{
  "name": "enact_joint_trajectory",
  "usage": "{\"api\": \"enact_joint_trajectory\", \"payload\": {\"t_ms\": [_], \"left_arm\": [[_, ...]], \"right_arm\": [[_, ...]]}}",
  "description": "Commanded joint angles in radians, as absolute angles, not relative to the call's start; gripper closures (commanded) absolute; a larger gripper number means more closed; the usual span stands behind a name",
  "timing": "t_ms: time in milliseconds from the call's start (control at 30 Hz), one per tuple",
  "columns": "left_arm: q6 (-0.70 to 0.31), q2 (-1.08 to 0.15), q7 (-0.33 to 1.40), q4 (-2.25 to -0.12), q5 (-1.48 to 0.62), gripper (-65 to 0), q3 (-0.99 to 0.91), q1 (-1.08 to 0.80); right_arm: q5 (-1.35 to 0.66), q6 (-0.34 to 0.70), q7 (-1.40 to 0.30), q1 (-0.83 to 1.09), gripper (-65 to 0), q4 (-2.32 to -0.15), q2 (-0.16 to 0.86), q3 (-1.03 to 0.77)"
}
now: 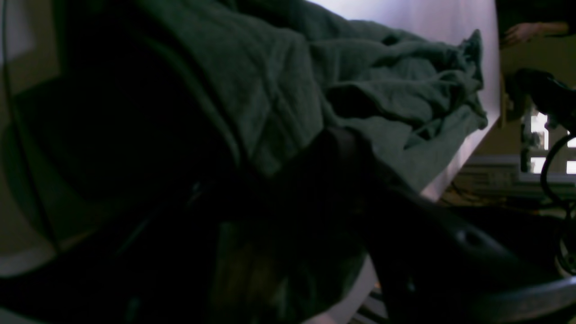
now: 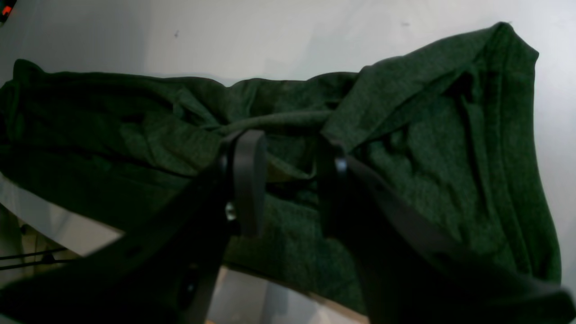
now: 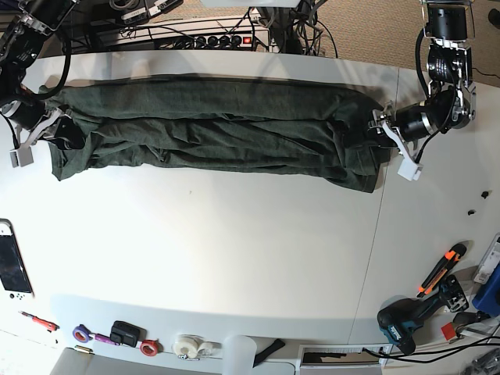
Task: Layout the t-shirt on the table in an organized manner, then fold the t-shirt properly
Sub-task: 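Fold the strip end with the left gripper toward the right gripper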
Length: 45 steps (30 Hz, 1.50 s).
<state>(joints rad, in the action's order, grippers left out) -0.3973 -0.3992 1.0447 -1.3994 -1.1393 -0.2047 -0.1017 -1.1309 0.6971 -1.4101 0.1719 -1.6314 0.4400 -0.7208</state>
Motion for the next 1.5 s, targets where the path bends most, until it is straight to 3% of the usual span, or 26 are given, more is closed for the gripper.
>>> {"api": "enact_joint_trajectory", "payload": {"t_ms": [0, 100, 200, 333, 433, 700, 933, 1233, 1467], "left_arm": [[-0.358, -0.41, 1.09, -1.393, -1.039, -20.3, -0.201, -0.107], [-0.358, -0.41, 1.074, -1.393, -1.039, 0.0, -0.201, -0.108], [-0.414, -0.411, 1.028, -1.393, -1.068, 0.0, -0.202, -0.104], [-0.588, -0.41, 1.054, -1.43, -1.264, 0.0, -0.232, -0.099], [-0.638, -0.397, 1.09, -1.497, -1.333, 0.0, -0.234, -0.099], [-0.638, -0.251, 1.107, -1.658, -1.321, 0.0, -0.189, -0.099], [-0.635, -0.144, 1.023, -1.658, -1.184, 0.0, 0.0, -0.084], [-0.572, -0.026, 0.923, -1.658, -0.952, 0.0, 0.195, 0.006], [-0.542, -0.011, 0.833, -1.658, -0.809, 0.0, 0.313, 0.014]], "right_arm": [[-1.155, 0.698, -1.393, 0.163, -19.3, -1.648, 0.462, -0.73], [-1.155, 0.698, -1.392, 0.163, -19.3, -1.648, 0.462, -0.73], [-1.152, 0.698, -1.392, 0.163, -19.3, -1.648, 0.463, -0.73], [-1.103, 0.698, -1.383, 0.163, -19.2, -1.648, 0.462, -0.73], [-1.017, 0.698, -1.352, 0.163, -19.2, -1.648, 0.462, -0.73], [-0.793, 0.698, -1.248, 0.163, -19.2, -1.647, 0.462, -0.73], [-0.619, 0.604, -1.203, 0.163, -19.2, -1.647, 0.462, -0.73], [-0.549, 0.564, -1.195, 0.164, -19.2, -1.647, 0.462, -0.73], [-0.549, 0.564, -1.19, 0.164, -19.2, -1.647, 0.462, -0.73]]}}
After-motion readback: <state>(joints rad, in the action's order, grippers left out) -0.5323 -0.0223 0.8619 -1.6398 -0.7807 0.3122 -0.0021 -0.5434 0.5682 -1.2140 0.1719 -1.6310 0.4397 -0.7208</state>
